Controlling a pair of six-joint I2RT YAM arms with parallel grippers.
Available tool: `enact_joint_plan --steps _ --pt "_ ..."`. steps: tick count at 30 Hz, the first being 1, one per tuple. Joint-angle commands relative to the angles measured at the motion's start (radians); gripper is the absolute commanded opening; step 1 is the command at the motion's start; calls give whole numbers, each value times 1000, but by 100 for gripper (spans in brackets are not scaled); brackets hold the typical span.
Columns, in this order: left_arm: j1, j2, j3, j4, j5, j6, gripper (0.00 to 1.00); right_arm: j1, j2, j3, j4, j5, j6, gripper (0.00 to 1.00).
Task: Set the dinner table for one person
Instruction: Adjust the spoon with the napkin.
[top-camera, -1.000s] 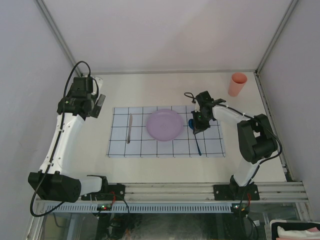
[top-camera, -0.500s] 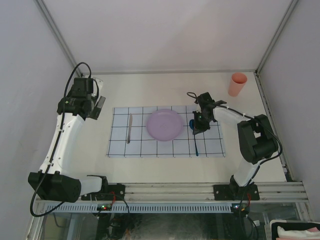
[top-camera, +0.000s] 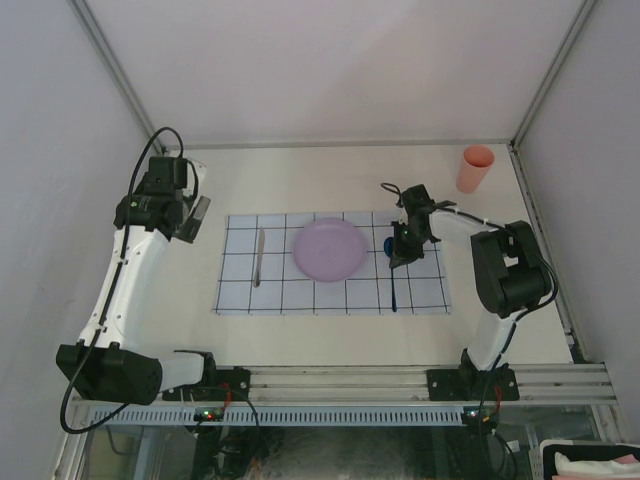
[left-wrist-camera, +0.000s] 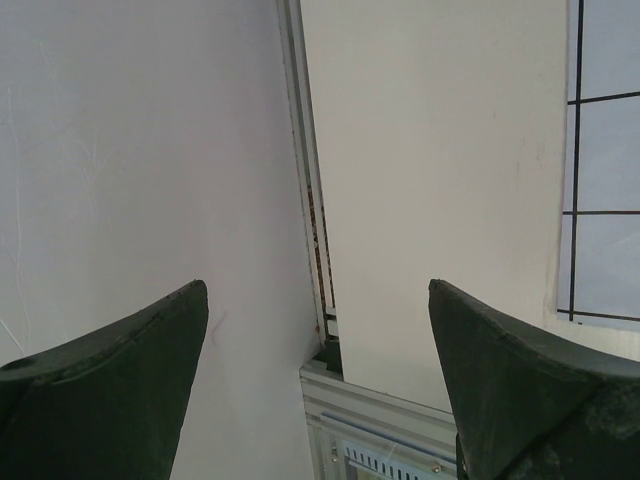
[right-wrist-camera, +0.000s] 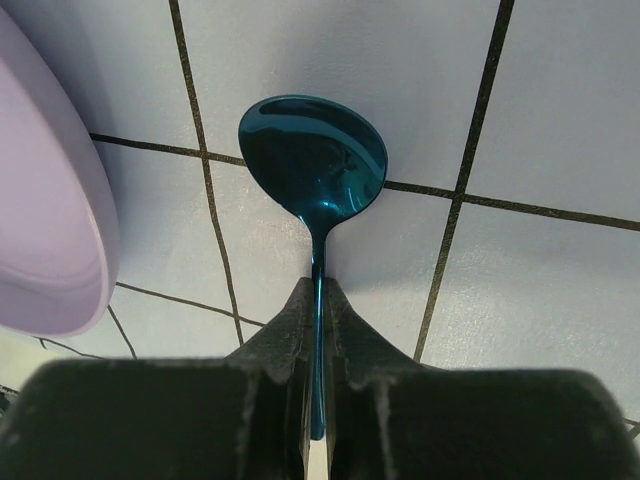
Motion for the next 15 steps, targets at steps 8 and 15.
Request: enact_joint_plan --steps 8,15 --pt "1 2 38 1 -27 2 94 -32 14 6 43 -16 -11 0" --pt "2 12 50 2 -26 2 94 -20 6 6 51 -16 -28 0"
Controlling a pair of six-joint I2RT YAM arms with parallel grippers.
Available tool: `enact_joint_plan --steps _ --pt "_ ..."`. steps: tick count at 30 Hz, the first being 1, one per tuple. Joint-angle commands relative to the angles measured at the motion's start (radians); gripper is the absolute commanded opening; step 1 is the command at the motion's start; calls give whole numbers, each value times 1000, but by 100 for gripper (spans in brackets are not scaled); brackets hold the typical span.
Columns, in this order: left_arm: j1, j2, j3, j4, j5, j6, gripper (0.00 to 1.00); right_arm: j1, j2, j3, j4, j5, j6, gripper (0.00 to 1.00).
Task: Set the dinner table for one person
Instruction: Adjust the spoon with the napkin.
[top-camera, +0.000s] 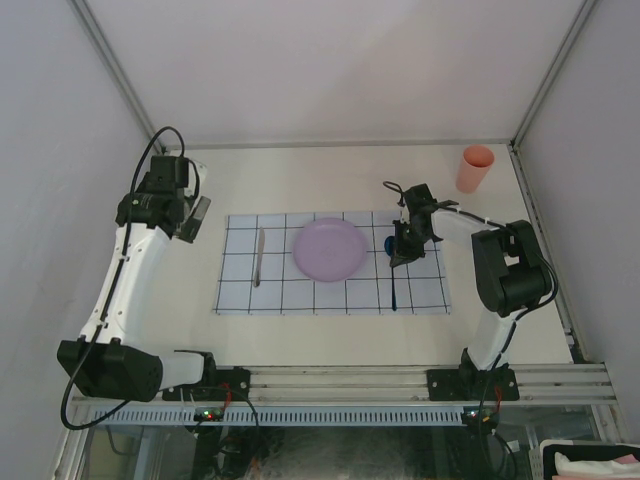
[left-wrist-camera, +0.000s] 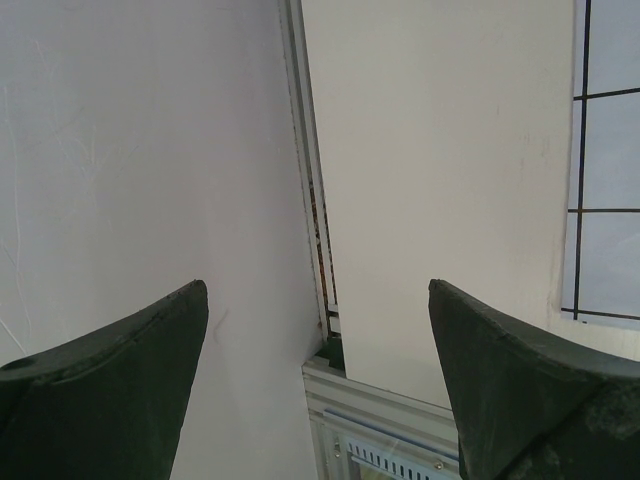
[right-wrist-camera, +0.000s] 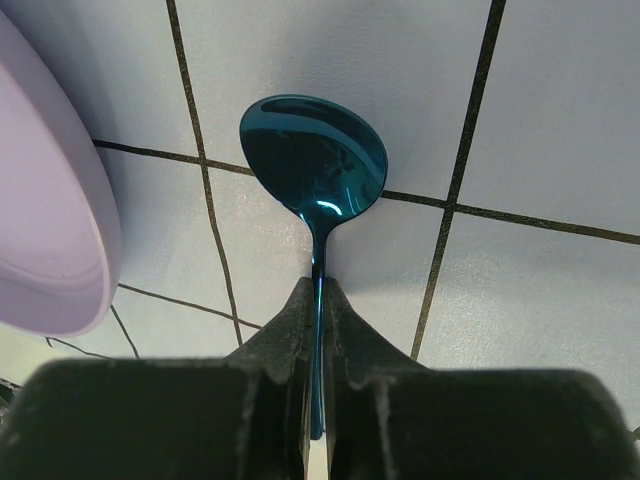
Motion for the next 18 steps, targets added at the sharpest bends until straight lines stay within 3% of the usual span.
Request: enact_joint_plan --steps 1,18 --pt "1 -3 47 5 -11 3 95 4 0 7 36 18 -18 0" --pt "0 -17 38 5 -7 -3 95 -4 8 -2 14 65 -129 0"
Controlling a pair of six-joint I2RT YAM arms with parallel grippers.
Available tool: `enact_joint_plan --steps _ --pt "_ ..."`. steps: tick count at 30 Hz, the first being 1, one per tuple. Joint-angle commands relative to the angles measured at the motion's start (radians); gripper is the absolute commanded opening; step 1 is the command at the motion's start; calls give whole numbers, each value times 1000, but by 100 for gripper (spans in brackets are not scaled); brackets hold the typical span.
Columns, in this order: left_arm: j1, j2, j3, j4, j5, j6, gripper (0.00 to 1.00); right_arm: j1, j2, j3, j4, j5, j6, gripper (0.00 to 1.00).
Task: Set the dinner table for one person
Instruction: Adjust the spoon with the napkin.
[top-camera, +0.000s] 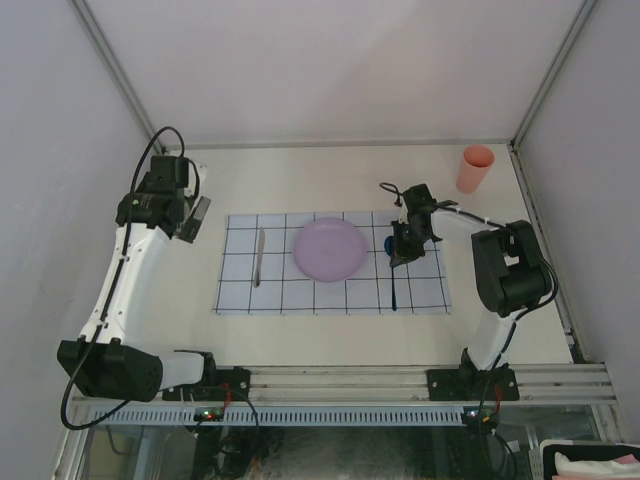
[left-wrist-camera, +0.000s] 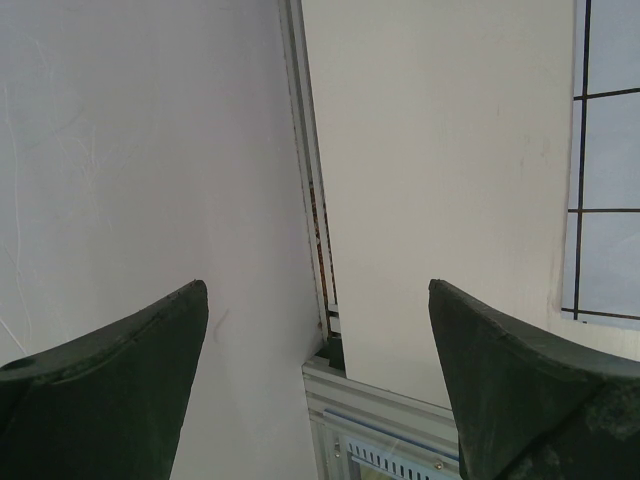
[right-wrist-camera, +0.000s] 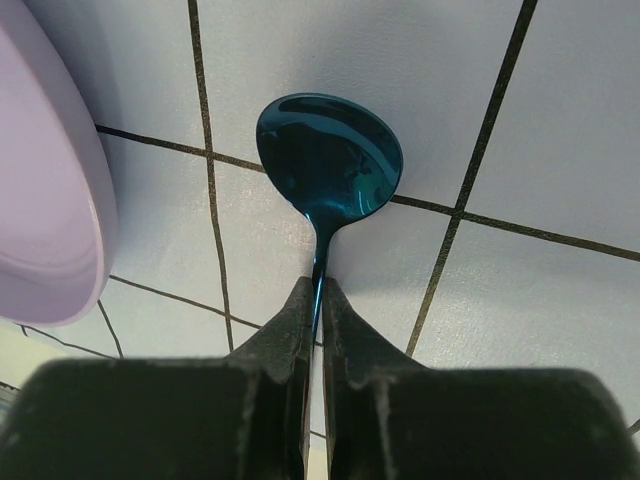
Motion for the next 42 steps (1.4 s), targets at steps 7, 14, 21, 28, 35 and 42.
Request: enact_joint_plan --steps 7,14,21,28,35,42 --pt "0 -17 38 8 -3 -4 95 -4 6 -1 13 58 -83 0" --pt "-1 -18 39 12 3 -6 95 2 0 -2 9 53 -88 0" --pt "-1 -24 33 13 5 -7 95 7 4 -3 19 50 -104 0" --pt "0 -30 22 14 6 -6 95 9 3 -4 20 58 -120 0" --pt "0 -32 24 15 9 -9 95 10 3 -4 21 61 -128 0" --pt "0 -34 21 14 13 -11 95 17 6 -3 32 62 -135 0"
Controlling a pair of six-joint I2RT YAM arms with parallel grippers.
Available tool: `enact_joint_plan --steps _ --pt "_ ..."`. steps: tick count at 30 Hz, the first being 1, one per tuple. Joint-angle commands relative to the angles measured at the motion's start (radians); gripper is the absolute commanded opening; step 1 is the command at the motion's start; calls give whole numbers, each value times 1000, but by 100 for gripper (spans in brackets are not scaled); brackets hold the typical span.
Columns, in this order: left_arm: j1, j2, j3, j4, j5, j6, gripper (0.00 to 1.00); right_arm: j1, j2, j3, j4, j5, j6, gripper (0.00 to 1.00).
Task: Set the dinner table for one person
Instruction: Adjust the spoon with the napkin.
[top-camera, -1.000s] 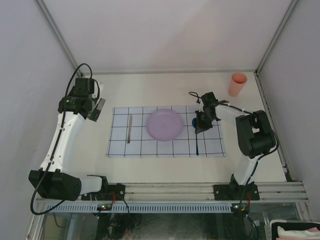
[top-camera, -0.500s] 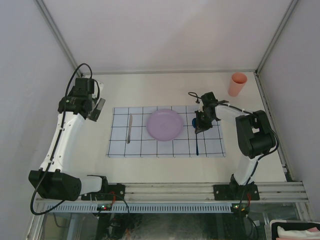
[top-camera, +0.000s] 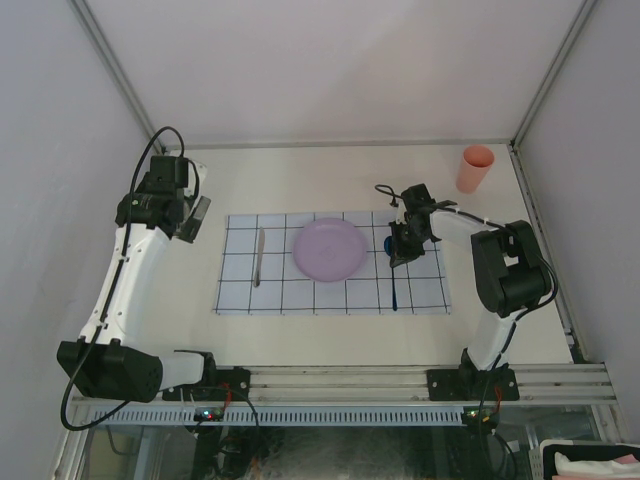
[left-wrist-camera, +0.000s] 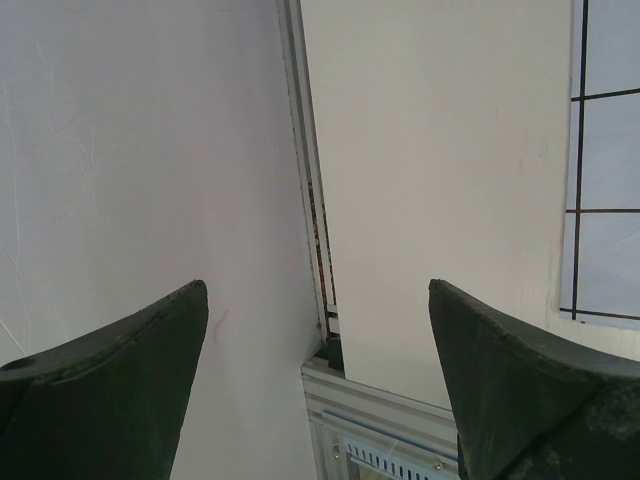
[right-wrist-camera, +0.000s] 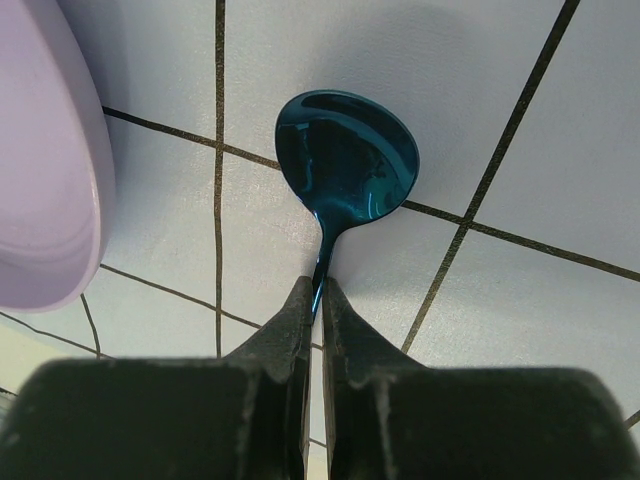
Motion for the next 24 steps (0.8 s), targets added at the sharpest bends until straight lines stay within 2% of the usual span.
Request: enact_joint_plan --steps 1,12,15,16,18,21,24 --pt "0 -32 22 14 9 -9 95 9 6 -4 27 69 -47 0" --pt "-1 -31 20 14 9 -10 95 10 2 -4 27 83 -45 2" --pt "0 -30 19 15 12 -10 95 2 -7 0 28 102 -38 31" --pt "0 -30 20 15 15 -11 95 -1 -11 7 25 110 -38 35" --pt "0 -24 29 -1 31 -13 95 -9 -31 31 11 138 -42 41" --pt "-1 12 69 -45 79 -24 91 -33 -73 77 6 170 -50 44" --pt "-1 55 124 -66 155 -52 99 -56 -115 111 -3 191 -44 45"
